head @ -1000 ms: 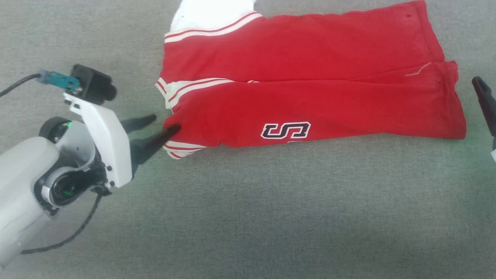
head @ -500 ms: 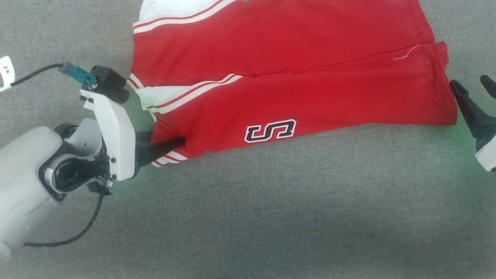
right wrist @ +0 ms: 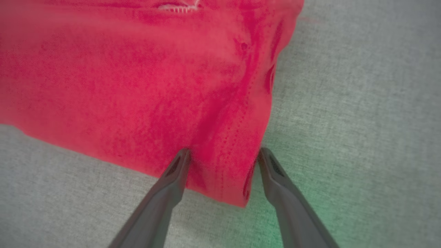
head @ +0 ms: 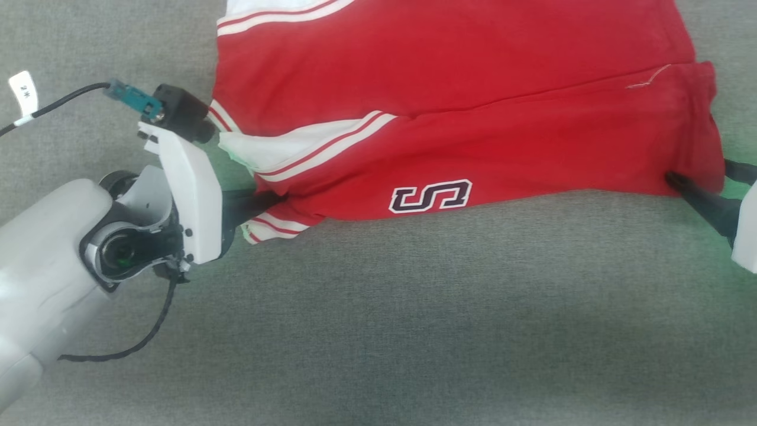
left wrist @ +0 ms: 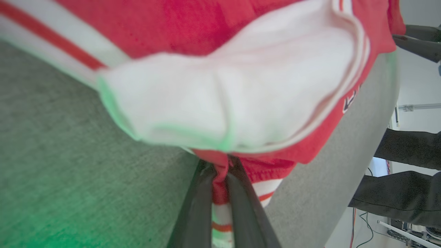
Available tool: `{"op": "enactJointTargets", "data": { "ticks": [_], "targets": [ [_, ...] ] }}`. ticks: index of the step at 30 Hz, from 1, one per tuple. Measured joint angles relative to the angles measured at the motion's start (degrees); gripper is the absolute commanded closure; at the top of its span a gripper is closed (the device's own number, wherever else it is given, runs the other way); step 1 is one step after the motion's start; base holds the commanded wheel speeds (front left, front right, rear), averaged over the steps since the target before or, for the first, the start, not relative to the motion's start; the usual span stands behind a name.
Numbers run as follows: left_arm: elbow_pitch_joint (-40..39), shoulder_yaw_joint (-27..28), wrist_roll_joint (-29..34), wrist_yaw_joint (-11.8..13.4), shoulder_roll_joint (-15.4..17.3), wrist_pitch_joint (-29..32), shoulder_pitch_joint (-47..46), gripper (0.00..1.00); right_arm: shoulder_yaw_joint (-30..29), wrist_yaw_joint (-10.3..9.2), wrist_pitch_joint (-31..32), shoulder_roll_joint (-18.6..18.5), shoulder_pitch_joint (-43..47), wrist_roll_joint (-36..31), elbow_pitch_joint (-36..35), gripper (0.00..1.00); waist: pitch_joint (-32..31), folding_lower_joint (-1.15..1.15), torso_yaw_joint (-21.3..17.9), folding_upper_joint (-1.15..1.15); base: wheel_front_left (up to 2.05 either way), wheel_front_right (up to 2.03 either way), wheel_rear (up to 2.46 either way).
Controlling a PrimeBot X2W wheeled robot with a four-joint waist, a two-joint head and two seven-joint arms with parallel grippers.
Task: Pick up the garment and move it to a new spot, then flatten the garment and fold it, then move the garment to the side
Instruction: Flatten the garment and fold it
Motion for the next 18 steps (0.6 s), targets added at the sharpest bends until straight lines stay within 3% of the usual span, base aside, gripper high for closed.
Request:
{"op": "enactJointTargets", "data": {
  "ticks": [3,4,5,6,7,13,18],
  "targets": [
    [0.2,0.0,1.3,-0.6,-1.1,-0.7,-0.5,1.0,-0.4,0.01,4.4,0.0,-1.2,0.0,1.2,0.0,0.9,0.0,0.9,0.0,0.0,0.0,0.0],
    [0.2,0.0,1.3,-0.7,-1.3,-1.0,-0.6,1.0,-0.5,0.01,5.0,0.0,-1.3,-0.3,1.5,0.17,1.1,0.0,1.1,0.0,0.0,0.0,0.0],
    [0.4,0.0,1.3,-1.0,-1.5,-1.2,-0.7,1.0,-0.6,0.01,5.6,0.0,-1.4,-0.6,1.5,0.54,1.2,0.0,1.4,0.0,0.0,0.0,0.0],
    [0.5,0.0,1.5,-1.1,-1.7,-1.6,-0.7,1.0,-0.8,0.01,6.0,0.0,-1.5,-0.7,1.6,0.8,1.4,0.0,1.5,0.0,0.0,0.0,0.0],
    [0.5,0.1,1.7,-1.2,-1.9,-1.8,-0.7,1.0,-1.0,0.01,6.1,0.1,-1.6,-0.8,1.6,1.0,1.4,0.0,1.6,0.0,0.0,0.0,0.0],
    [1.1,0.1,2.0,-1.8,-2.5,-4.6,0.6,1.0,-2.5,0.02,6.2,1.2,-0.3,-0.9,1.4,1.0,-0.1,0.0,1.7,0.0,0.0,0.0,0.0],
    [-1.6,0.1,1.9,-2.1,-0.4,-6.5,4.0,1.0,-4.3,0.02,6.6,0.4,4.5,-0.9,-0.9,1.0,-2.3,0.0,1.4,0.0,0.0,0.0,0.0]
  ]
}}
